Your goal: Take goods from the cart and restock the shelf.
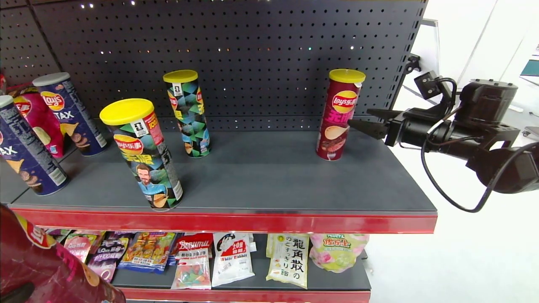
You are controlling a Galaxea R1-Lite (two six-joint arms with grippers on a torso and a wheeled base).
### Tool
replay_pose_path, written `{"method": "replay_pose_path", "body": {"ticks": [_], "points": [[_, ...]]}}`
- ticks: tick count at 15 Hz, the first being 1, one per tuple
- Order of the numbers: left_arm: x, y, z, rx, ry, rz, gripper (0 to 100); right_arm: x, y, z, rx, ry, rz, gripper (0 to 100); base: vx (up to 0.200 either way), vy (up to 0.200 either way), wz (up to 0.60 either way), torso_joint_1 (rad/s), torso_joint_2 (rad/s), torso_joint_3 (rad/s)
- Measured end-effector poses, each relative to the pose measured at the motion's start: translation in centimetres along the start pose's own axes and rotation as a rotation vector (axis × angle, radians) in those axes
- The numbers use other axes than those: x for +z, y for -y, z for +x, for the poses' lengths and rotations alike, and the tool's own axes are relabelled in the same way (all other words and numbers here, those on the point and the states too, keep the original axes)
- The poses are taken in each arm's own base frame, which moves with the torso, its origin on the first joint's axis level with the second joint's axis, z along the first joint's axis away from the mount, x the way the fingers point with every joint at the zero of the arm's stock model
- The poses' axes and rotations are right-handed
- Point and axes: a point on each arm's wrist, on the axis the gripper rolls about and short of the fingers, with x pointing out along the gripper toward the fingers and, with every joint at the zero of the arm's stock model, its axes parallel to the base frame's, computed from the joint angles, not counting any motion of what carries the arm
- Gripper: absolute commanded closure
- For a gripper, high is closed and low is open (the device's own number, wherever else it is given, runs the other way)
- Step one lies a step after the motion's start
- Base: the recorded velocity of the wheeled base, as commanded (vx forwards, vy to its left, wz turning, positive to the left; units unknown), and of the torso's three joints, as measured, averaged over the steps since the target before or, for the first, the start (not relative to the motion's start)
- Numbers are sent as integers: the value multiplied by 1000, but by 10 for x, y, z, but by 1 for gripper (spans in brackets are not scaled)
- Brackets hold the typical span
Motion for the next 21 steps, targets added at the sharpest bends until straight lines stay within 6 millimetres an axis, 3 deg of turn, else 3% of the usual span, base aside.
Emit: {"method": "replay_pose_path", "body": {"ticks": [5, 16, 21], "points": [[0, 0, 0, -1, 0, 0, 100, -5, 8, 15, 7, 2, -4, 0, 0, 0, 0, 0, 0, 0], [0, 0, 0, 1, 1, 0, 100, -10, -2, 35, 79, -1, -10, 0, 0, 0, 0, 0, 0, 0], [0, 0, 0, 2, 2, 2, 100, -11, 3, 45, 82, 6, -20, 0, 0, 0, 0, 0, 0, 0]]}}
